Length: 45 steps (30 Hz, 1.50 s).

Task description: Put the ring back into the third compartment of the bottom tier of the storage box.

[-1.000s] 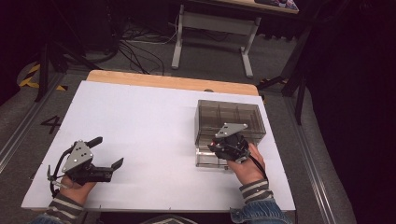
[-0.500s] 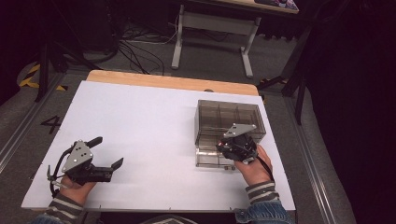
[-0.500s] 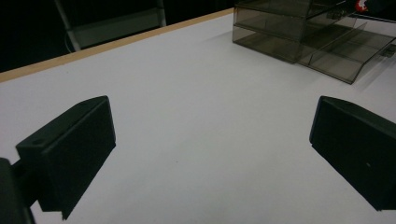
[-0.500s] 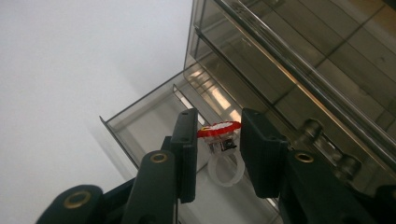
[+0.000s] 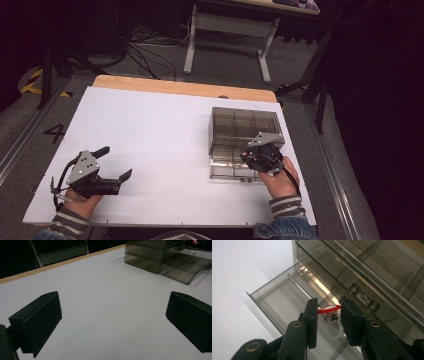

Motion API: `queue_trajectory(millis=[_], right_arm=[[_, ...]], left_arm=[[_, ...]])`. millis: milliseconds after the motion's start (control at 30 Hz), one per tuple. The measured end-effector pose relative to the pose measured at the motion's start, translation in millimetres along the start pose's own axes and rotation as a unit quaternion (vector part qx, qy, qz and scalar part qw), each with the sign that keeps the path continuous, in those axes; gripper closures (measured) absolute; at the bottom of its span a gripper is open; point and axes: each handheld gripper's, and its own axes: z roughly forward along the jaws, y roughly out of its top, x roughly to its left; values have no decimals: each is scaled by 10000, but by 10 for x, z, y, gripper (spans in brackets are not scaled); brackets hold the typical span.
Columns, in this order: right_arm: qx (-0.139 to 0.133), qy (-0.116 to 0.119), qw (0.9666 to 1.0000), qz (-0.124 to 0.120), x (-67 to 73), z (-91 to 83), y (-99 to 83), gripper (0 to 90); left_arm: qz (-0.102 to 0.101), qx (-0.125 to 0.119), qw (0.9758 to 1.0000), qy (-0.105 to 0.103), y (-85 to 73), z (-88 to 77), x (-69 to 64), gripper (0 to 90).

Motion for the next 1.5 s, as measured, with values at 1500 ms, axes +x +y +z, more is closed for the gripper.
queue_trajectory(millis=[1500], right_arm=[[806, -136, 9952, 530, -333, 46, -363, 673]], left_arm=[[-7, 32, 10000, 7, 0, 14, -6, 11]])
